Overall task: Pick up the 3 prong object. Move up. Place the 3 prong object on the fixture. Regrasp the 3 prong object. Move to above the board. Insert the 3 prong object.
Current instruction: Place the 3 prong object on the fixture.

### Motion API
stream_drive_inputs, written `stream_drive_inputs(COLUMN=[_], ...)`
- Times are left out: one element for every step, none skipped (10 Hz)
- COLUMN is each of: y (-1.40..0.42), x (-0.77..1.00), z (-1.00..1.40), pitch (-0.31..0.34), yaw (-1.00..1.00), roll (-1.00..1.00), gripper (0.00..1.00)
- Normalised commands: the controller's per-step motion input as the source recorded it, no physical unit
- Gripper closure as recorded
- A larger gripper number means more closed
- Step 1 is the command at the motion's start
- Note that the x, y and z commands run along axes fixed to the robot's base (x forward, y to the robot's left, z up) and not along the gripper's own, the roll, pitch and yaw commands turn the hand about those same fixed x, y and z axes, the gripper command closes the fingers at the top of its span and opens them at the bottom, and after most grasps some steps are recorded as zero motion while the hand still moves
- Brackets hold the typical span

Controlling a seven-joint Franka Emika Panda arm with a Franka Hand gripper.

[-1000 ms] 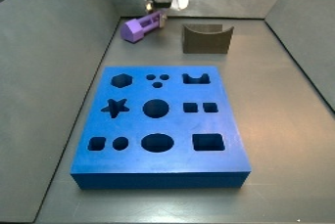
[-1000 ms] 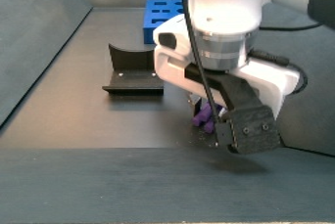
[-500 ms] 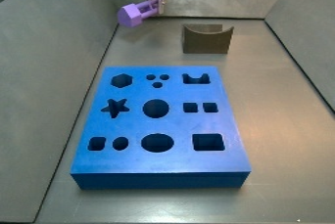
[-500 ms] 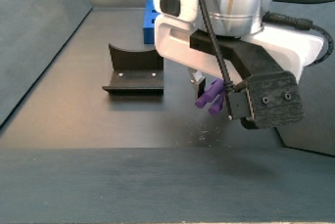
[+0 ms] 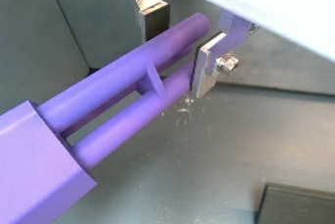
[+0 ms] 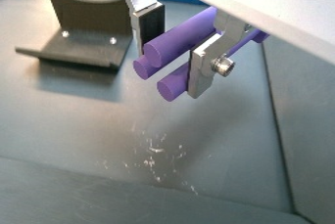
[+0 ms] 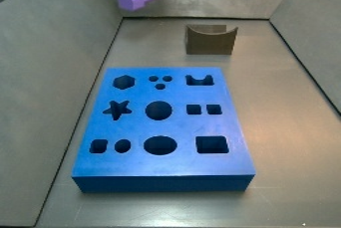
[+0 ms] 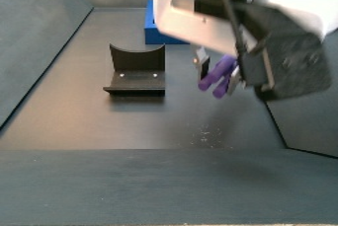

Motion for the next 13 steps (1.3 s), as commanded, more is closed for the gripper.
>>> stream_drive_inputs(y=[0.00,0.00,0.00,0.00,0.00,0.00,0.01,-0.80,-0.79,-0.70,-0.65,-0.54,-0.47], x=[-0.03,-0.03,-0.03,-0.02,-0.01,-0.01,0.00,1.00,1.00,1.00,1.00,1.00,1.00], z=[1.00,1.00,0.84,0.74,0.54,0.39,0.19,-0.05,-0.09,-0.07,-0.07,-0.06,-0.06], pitch=[0.059,0.063,0.079,0.082,0.090,0.095,0.103,-0.062,-0.064,-0.063,-0.057,-0.038,-0.020], yaw=[0.00,0.00,0.01,0.01,0.01,0.02,0.02,1.00,1.00,1.00,1.00,1.00,1.00], roll=[0.07,0.07,0.08,0.09,0.08,0.07,0.06,0.10,0.10,0.12,0.12,0.15,0.17], gripper=[1.00,1.00,1.00,1.00,1.00,1.00,1.00,1.00,1.00,1.00,1.00,1.00,1.00])
